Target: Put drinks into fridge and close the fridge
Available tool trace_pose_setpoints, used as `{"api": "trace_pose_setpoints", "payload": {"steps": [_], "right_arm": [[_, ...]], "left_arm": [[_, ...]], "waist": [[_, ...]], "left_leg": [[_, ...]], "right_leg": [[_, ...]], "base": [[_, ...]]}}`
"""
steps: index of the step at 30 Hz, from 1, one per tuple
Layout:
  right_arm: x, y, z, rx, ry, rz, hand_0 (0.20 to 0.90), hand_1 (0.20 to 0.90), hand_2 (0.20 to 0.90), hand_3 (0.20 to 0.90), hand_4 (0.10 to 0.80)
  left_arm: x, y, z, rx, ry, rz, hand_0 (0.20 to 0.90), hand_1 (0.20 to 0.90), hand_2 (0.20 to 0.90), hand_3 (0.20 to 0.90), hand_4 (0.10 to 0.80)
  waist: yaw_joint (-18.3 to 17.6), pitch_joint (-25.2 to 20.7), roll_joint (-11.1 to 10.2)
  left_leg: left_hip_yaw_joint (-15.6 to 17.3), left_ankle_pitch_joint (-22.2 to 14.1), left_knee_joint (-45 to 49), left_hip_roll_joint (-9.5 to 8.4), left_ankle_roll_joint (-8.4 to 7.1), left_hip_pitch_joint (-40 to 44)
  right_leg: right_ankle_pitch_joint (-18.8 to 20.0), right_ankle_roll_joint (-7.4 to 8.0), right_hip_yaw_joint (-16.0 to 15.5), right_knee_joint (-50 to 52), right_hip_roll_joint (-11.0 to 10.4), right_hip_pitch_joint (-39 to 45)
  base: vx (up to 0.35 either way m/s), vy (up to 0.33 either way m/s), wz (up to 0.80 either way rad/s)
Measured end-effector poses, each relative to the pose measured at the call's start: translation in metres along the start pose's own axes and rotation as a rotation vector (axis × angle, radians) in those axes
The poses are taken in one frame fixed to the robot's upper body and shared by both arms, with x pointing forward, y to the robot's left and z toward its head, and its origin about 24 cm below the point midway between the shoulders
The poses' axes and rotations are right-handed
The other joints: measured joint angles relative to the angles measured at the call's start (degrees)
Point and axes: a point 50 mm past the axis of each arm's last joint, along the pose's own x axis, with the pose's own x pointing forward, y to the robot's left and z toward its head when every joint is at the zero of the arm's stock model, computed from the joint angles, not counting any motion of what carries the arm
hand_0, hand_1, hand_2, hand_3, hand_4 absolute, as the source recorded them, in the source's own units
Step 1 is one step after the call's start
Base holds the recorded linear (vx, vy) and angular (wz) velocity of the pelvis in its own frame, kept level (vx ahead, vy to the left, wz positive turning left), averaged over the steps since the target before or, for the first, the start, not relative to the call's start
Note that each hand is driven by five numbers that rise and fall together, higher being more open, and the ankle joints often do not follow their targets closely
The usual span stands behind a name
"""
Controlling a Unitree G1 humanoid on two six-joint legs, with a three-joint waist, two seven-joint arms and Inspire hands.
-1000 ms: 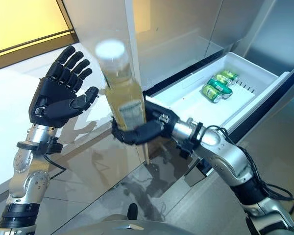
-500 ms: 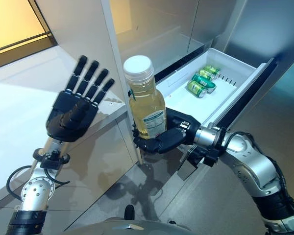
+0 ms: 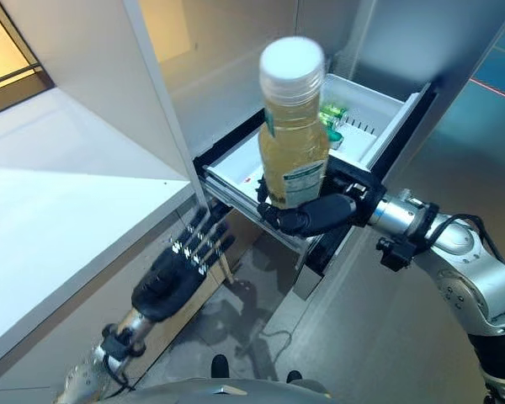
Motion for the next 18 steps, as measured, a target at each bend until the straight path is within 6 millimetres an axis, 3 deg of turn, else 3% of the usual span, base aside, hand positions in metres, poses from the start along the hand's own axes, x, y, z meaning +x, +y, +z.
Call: {"api": "trace_pose_setpoints", "payload": {"steps": [5,10,18], "right_arm": [[-0.011,-0.006,-0.005,-0.001,0.025,-0.067,0.300,0.300,0.300,0.200,0.100],[-0.021,-0.021,-0.014,-0.084,0.072,-0.184,0.300,0.300,0.300,0.200,0.100],[-0.049,-0.060,-0.033,-0.310,0.312,-0.426,0.300,0.300,0.300,0.200,0.100]], "left_arm": [[-0.022,0.016,-0.015,-0.043,0.032,0.132,0.900,0.900,0.900,0.900,0.800],[-0.042,0.041,-0.026,0.005,0.091,0.422,0.900,0.900,0.900,0.900,0.800],[-0.074,0.077,-0.033,0.367,0.240,0.976,0.900,0.900,0.900,0.900,0.800]], "waist": [[-0.16,-0.08,0.12],[-1.59,-0.22,0.27],[-2.96,-0.47,0.04]], "left_leg": [[0.80,-0.27,-0.01,0.25,-0.11,0.14],[2.00,-0.29,-0.01,0.55,-0.14,0.16],[3.01,-0.50,-0.01,0.93,-0.31,0.25]], "right_leg": [[0.29,-0.01,0.93,-0.06,0.15,-0.32],[0.83,0.00,2.48,-0.07,0.35,-1.01],[1.70,0.01,4.69,-0.20,0.69,-2.01]], "base": [[0.024,-0.019,-0.10],[0.028,-0.055,-0.16],[0.052,-0.085,-0.15]]}}
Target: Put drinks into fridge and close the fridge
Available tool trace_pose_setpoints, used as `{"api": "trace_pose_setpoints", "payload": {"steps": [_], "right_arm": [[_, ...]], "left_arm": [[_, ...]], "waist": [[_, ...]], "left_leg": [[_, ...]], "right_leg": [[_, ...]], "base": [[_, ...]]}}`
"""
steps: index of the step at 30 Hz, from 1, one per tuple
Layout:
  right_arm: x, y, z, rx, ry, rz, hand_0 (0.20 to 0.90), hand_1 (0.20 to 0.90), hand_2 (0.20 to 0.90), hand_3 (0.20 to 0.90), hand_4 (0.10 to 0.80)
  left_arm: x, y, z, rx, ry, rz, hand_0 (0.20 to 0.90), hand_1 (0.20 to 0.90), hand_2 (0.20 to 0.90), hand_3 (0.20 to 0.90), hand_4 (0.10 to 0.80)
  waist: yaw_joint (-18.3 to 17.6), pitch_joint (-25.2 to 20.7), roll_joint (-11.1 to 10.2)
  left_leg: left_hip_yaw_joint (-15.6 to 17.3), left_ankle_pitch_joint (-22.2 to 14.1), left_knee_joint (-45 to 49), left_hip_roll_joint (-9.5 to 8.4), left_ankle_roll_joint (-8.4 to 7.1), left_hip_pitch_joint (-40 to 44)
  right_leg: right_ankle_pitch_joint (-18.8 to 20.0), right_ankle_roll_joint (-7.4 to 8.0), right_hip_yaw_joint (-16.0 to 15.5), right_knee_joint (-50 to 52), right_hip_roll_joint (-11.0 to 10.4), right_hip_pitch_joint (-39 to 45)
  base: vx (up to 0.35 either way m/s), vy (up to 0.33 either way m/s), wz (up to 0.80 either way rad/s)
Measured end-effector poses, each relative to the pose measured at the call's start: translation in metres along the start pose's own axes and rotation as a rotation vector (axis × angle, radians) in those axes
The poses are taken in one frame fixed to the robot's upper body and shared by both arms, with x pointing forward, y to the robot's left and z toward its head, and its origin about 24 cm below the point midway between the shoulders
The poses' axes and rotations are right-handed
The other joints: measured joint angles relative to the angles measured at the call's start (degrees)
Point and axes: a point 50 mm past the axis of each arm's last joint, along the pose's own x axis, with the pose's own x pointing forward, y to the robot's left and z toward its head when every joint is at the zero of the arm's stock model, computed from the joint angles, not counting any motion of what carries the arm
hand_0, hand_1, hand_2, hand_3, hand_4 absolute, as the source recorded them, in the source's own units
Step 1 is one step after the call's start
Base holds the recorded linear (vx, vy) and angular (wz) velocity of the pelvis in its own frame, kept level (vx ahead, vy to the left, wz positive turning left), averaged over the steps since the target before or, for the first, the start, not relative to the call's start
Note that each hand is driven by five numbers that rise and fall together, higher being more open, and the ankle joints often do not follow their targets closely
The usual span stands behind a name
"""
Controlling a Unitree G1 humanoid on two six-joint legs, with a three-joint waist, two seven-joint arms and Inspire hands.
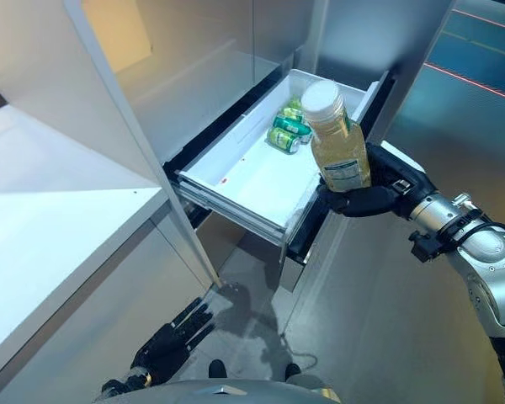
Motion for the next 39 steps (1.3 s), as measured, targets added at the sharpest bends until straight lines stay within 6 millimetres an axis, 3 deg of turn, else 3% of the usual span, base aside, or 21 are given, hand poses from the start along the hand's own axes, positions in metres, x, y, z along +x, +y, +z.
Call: {"api": "trace_pose_setpoints", "payload": {"steps": [5,15,23,30,35,39], "right_arm": [[0.008,-0.008,-0.015,-0.030,0.089,-0.028,0.300,0.300,0.300,0.200,0.100],[0.045,-0.017,-0.017,-0.088,0.168,0.028,0.300,0.300,0.300,0.200,0.100],[0.071,-0.020,0.006,-0.136,0.142,0.056,0.300,0.300,0.300,0.200,0.100],[0.082,-0.022,0.004,-0.155,0.205,0.067,0.300,0.300,0.300,0.200,0.100],[0.090,-0.018,-0.016,-0.094,0.309,0.070,0.300,0.300,0.300,0.200,0.100],[0.093,-0.016,-0.047,-0.049,0.461,0.060,0.300,0.300,0.300,0.200,0.100]], "left_arm": [[0.002,0.013,-0.001,0.179,0.025,0.216,0.900,0.900,0.900,0.900,0.800],[-0.008,0.030,-0.029,0.249,0.185,0.338,0.900,0.900,0.900,0.900,0.800],[-0.006,0.035,-0.016,0.304,0.170,0.336,0.900,0.900,0.900,0.900,0.800],[-0.004,0.037,-0.006,0.322,0.164,0.342,0.900,0.900,0.900,0.900,0.800],[-0.003,0.039,0.001,0.330,0.167,0.345,0.900,0.900,0.900,0.900,0.800],[0.000,0.039,0.008,0.349,0.158,0.341,0.900,0.900,0.900,0.900,0.800]], "waist": [[0.33,-0.14,-0.26],[3.40,-0.03,-2.49],[5.85,0.02,-3.79],[8.41,0.32,-4.90],[9.65,0.60,-5.39],[11.06,1.21,-5.83]], "left_leg": [[0.25,0.05,-0.01,0.58,-0.20,0.07],[-1.23,0.40,0.00,1.21,-0.71,-0.35],[-3.53,1.05,0.00,1.59,-1.13,-1.33],[-4.96,1.67,0.01,1.57,-1.13,-2.59],[-5.99,2.09,0.02,1.57,-1.20,-3.25],[-6.34,2.27,0.02,1.63,-1.25,-3.50]], "right_leg": [[0.19,-0.14,0.32,-0.01,0.58,0.00],[0.20,-0.17,-1.28,-0.04,1.26,0.44],[0.05,-0.05,-3.53,-0.05,1.87,0.65],[0.06,-0.06,-4.37,-0.05,2.01,0.18],[0.05,-0.06,-5.49,-0.05,2.13,0.00],[0.04,-0.06,-5.64,-0.06,2.23,-0.09]], "base": [[0.101,-0.112,-0.04],[0.110,-0.087,0.06],[0.088,-0.041,0.15],[0.047,-0.035,0.11],[0.016,-0.028,0.11],[0.009,-0.020,0.04]]}}
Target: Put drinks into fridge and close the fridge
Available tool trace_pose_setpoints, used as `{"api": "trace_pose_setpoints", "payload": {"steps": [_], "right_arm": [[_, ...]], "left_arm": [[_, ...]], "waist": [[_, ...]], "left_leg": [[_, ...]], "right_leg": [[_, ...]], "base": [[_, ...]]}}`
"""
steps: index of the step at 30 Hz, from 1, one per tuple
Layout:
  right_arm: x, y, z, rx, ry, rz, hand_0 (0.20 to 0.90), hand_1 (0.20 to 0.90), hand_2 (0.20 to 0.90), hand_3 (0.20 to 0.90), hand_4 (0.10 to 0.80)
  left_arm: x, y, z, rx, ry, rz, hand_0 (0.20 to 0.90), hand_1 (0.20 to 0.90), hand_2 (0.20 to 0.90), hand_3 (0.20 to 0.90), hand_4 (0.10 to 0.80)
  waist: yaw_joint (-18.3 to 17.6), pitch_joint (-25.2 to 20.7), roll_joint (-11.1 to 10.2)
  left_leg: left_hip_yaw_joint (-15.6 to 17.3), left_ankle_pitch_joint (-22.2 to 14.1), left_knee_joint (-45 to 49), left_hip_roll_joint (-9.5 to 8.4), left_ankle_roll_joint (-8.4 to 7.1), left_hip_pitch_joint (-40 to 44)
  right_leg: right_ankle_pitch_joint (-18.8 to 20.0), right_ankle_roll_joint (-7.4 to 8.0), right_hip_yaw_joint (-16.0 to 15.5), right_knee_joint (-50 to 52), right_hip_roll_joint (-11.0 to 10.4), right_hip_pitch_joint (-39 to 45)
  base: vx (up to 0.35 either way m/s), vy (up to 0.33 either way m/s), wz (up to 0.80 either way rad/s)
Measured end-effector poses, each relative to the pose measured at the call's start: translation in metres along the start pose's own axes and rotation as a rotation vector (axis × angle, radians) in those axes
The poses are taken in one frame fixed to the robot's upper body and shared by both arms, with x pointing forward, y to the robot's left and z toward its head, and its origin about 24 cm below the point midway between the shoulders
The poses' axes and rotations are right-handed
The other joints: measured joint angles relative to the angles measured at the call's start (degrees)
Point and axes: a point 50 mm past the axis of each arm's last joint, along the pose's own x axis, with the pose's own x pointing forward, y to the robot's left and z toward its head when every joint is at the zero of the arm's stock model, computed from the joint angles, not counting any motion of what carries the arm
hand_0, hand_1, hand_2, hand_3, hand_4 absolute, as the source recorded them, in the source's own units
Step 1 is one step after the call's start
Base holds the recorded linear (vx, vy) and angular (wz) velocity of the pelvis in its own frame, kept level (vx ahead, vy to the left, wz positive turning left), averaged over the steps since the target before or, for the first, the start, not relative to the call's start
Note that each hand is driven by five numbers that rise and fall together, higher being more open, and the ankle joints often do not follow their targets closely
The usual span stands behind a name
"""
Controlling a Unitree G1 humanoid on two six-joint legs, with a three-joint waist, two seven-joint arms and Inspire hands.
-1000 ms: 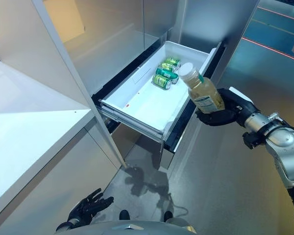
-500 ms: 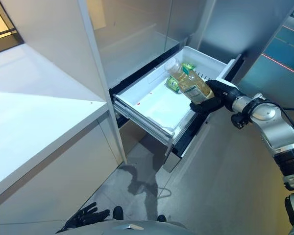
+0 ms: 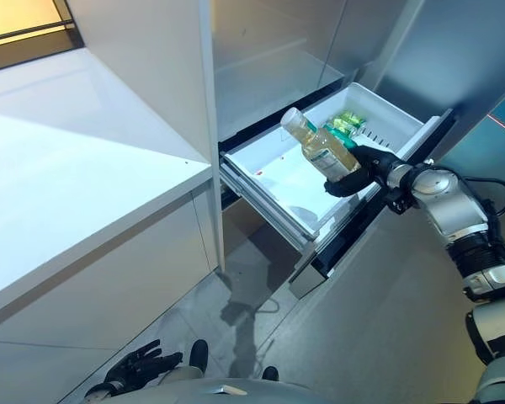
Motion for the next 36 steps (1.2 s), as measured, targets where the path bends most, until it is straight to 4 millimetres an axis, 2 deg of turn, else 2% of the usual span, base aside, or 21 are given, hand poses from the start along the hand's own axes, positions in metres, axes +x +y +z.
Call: {"api": "trace_pose_setpoints", "payload": {"steps": [7,10,12,15,16,19,22,24,26,28,31,33,36], "right_arm": [[0.007,-0.009,-0.015,0.067,0.087,-0.016,0.300,0.300,0.300,0.200,0.100],[0.008,-0.019,-0.003,0.080,0.072,-0.044,0.300,0.300,0.300,0.200,0.100],[0.008,-0.030,0.008,0.078,0.062,-0.089,0.300,0.300,0.300,0.200,0.100],[0.005,-0.045,0.025,0.076,0.037,-0.173,0.300,0.300,0.300,0.200,0.100],[0.004,-0.048,0.029,0.077,0.027,-0.190,0.300,0.300,0.300,0.200,0.100],[0.006,-0.046,0.029,0.077,0.030,-0.187,0.300,0.300,0.300,0.200,0.100],[0.009,-0.042,0.033,0.022,0.061,-0.143,0.300,0.300,0.300,0.200,0.100],[0.007,-0.048,0.039,0.025,0.037,-0.180,0.300,0.300,0.300,0.200,0.100],[0.004,-0.058,0.048,0.022,0.016,-0.234,0.300,0.300,0.300,0.200,0.100],[0.005,-0.058,0.046,0.018,0.035,-0.241,0.300,0.300,0.300,0.200,0.100],[0.009,-0.054,0.046,0.008,0.057,-0.225,0.300,0.300,0.300,0.200,0.100],[0.007,-0.059,0.052,0.001,0.055,-0.232,0.300,0.300,0.300,0.200,0.100],[0.004,-0.066,0.047,0.024,0.116,-0.257,0.300,0.300,0.300,0.200,0.100]], "left_arm": [[0.002,0.001,0.011,0.037,-0.010,-0.002,0.900,0.900,0.900,0.900,0.800],[0.003,0.007,0.019,0.069,-0.013,0.012,0.900,0.900,0.900,0.900,0.800],[0.003,0.011,0.023,0.104,-0.005,0.019,0.900,0.900,0.900,0.900,0.800],[0.007,0.008,0.039,0.123,-0.038,0.014,0.900,0.900,0.900,0.900,0.800],[0.008,0.006,0.044,0.124,-0.052,0.013,0.900,0.900,0.900,0.900,0.800],[0.009,0.001,0.059,0.091,-0.110,0.008,0.900,0.900,0.900,0.900,0.800],[0.010,0.002,0.063,0.086,-0.116,0.017,0.900,0.900,0.900,0.900,0.800],[0.010,0.000,0.067,0.079,-0.131,0.013,0.900,0.900,0.900,0.900,0.800],[0.012,-0.009,0.079,0.075,-0.173,-0.014,0.900,0.900,0.900,0.900,0.800],[0.013,-0.016,0.088,0.070,-0.199,-0.026,0.900,0.900,0.900,0.900,0.800],[0.012,-0.016,0.093,0.063,-0.215,-0.014,0.900,0.900,0.900,0.900,0.800],[0.013,-0.016,0.094,0.063,-0.212,-0.012,0.900,0.900,0.900,0.900,0.800],[0.013,-0.020,0.097,0.056,-0.226,-0.023,0.900,0.900,0.900,0.900,0.800]], "waist": [[2.05,1.60,0.17],[2.38,3.81,0.22],[2.48,4.78,0.43],[3.16,7.83,1.85],[3.28,8.98,2.47],[4.63,12.43,3.94],[4.75,13.43,4.17],[4.69,13.85,4.13],[4.91,15.37,5.04],[5.29,16.05,6.04],[5.30,16.33,6.52],[5.10,16.35,6.56],[5.39,16.51,6.83]], "left_leg": [[-1.26,0.47,0.01,-0.09,0.01,-0.64],[-1.53,1.03,0.02,0.04,-0.08,-1.70],[-1.84,1.74,0.03,0.12,-0.09,-3.73],[-2.32,2.99,0.04,0.12,0.16,-6.88],[-2.65,3.21,0.03,0.10,0.23,-7.66],[-3.32,3.70,0.04,0.00,0.30,-9.24],[-3.63,3.90,0.05,-0.05,0.33,-10.68],[-3.91,3.88,0.04,-0.10,0.31,-10.75],[-3.95,3.97,0.04,-0.14,0.32,-10.88],[-4.36,4.11,0.04,-0.14,0.28,-11.20],[-4.59,4.21,0.05,-0.12,0.23,-12.08],[-4.57,4.25,0.05,-0.13,0.25,-12.16],[-4.97,4.37,0.05,-0.15,0.21,-12.48]], "right_leg": [[0.01,-0.01,-1.38,0.01,0.08,0.06],[0.06,-0.06,-1.60,0.01,0.29,-0.80],[0.60,-0.82,-1.88,0.01,0.46,-2.72],[1.68,-1.74,-2.28,0.02,0.59,-5.59],[1.83,-1.63,-2.54,0.02,0.59,-6.25],[2.03,-1.81,-3.19,0.03,0.61,-7.58],[2.11,-1.91,-3.32,0.04,0.60,-8.75],[2.08,-1.89,-3.35,0.02,0.57,-8.77],[2.08,-1.89,-3.30,0.03,0.55,-8.81],[2.08,-1.89,-3.65,0.03,0.62,-8.94],[2.08,-1.89,-3.92,0.03,0.68,-9.69],[2.08,-1.89,-3.99,0.03,0.65,-9.80],[2.08,-1.89,-4.48,0.03,0.69,-9.93]], "base": [[-0.001,-0.033,0.10],[-0.174,-0.046,0.07],[-0.249,-0.021,0.08],[-0.190,0.014,0.06],[-0.133,0.027,0.11],[-0.117,0.026,0.11],[-0.066,0.038,0.06],[-0.046,0.048,0.05],[-0.023,0.036,0.01],[-0.017,0.033,0.08],[-0.007,0.018,0.04],[-0.007,0.020,0.01],[-0.011,0.023,0.07]]}}
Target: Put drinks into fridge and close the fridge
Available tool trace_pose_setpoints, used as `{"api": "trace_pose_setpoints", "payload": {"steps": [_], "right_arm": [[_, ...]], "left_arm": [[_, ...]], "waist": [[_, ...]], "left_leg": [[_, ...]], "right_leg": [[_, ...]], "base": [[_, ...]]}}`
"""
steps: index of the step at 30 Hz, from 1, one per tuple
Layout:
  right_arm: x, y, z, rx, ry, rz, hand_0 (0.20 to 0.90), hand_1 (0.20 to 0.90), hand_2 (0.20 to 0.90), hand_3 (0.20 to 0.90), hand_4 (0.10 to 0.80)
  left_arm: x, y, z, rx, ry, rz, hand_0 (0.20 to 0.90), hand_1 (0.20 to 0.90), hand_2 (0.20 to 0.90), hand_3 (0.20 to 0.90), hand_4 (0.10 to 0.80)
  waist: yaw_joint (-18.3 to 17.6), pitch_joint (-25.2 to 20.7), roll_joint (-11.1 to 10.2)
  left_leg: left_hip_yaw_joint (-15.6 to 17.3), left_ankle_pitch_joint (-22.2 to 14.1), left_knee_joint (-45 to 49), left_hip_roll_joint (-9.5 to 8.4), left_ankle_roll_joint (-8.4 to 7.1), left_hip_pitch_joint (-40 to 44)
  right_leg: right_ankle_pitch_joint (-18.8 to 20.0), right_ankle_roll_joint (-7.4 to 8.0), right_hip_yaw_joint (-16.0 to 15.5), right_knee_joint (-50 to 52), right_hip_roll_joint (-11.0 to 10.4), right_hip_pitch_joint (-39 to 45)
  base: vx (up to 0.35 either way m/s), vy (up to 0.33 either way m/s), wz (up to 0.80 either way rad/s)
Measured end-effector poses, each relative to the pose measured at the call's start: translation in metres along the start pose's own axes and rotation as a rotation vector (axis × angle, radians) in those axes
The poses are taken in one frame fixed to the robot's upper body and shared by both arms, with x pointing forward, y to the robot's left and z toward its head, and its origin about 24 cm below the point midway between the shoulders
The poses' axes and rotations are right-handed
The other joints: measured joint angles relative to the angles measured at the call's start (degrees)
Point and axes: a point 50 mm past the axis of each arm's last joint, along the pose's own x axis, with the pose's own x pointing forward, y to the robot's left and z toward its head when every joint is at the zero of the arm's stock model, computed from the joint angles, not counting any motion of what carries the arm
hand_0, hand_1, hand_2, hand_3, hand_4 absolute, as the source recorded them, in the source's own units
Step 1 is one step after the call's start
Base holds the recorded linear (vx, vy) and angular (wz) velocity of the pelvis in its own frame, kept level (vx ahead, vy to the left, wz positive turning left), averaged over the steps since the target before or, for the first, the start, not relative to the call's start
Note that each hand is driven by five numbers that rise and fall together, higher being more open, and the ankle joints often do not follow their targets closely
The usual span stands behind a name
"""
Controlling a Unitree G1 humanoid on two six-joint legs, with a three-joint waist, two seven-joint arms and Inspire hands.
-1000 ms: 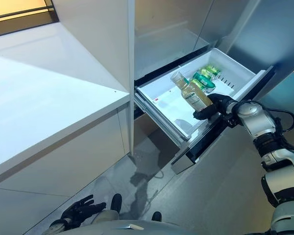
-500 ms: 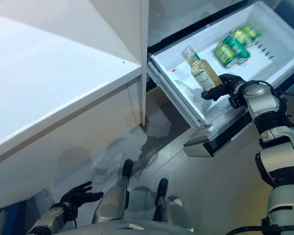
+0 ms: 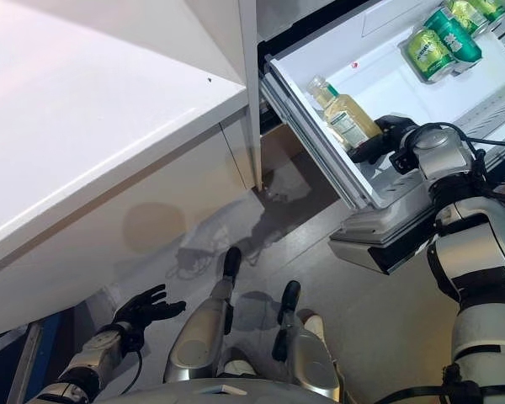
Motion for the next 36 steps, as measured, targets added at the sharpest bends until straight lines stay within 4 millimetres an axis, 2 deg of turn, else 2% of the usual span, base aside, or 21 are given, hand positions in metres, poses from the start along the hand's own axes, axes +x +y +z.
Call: {"api": "trace_pose_setpoints", "payload": {"steps": [5,16,17,18,19,21,36], "right_arm": [[-0.001,-0.007,-0.005,0.024,0.071,-0.016,0.300,0.300,0.300,0.200,0.100],[-0.007,-0.015,-0.015,0.016,0.205,0.040,0.300,0.300,0.300,0.200,0.100],[-0.007,-0.015,-0.015,0.018,0.208,0.045,0.333,0.333,0.333,0.238,0.138],[-0.007,-0.015,-0.016,0.022,0.214,0.050,0.528,0.528,0.528,0.466,0.366],[-0.007,-0.016,-0.016,0.025,0.219,0.051,0.599,0.599,0.599,0.549,0.449],[-0.008,-0.016,-0.016,0.029,0.223,0.052,0.900,0.900,0.900,0.900,0.800],[-0.008,-0.017,-0.017,0.039,0.230,0.042,0.900,0.900,0.900,0.900,0.800]], "left_arm": [[0.001,-0.001,0.004,0.001,-0.008,-0.001,0.900,0.900,0.900,0.900,0.800],[0.004,-0.008,0.027,0.006,0.019,-0.026,0.900,0.900,0.900,0.900,0.800],[0.004,-0.008,0.028,0.004,0.022,-0.024,0.900,0.900,0.900,0.900,0.800],[0.004,-0.007,0.029,0.000,0.020,-0.023,0.900,0.900,0.900,0.900,0.800],[0.004,-0.007,0.029,-0.001,0.019,-0.023,0.900,0.900,0.900,0.900,0.800],[0.005,-0.007,0.031,-0.003,0.017,-0.024,0.900,0.900,0.900,0.900,0.800],[0.006,-0.007,0.034,-0.018,0.025,-0.032,0.900,0.900,0.900,0.900,0.800]], "waist": [[0.99,0.02,0.03],[2.33,-0.03,0.16],[2.30,-0.03,0.17],[2.29,-0.04,0.19],[2.29,-0.06,0.23],[2.30,-0.11,0.31],[2.18,-0.31,0.70]], "left_leg": [[-0.18,0.13,0.00,-0.01,-0.06,0.00],[-0.69,0.35,0.01,-0.16,-0.01,-0.01],[-0.67,0.36,0.01,-0.16,0.00,-0.01],[-0.67,0.36,0.01,-0.16,-0.01,0.00],[-0.67,0.37,0.01,-0.15,-0.01,0.00],[-0.67,0.37,0.01,-0.16,-0.01,0.01],[-0.88,0.51,0.01,-0.14,-0.05,0.71]], "right_leg": [[-0.01,0.00,-0.14,-0.01,0.02,0.03],[-0.01,0.00,-0.53,0.00,-0.06,0.29],[-0.01,0.00,-0.51,0.00,-0.06,0.28],[-0.01,0.00,-0.51,0.00,-0.05,0.28],[-0.01,0.00,-0.51,0.00,-0.05,0.30],[-0.01,0.00,-0.51,0.00,-0.06,0.31],[0.00,-0.01,-0.67,0.01,-0.03,1.18]], "base": [[0.005,0.005,0.01],[0.018,0.013,0.02],[0.000,0.000,0.00],[0.000,0.000,0.00],[0.000,0.000,0.00],[0.000,0.000,0.00],[0.000,0.000,0.00]]}}
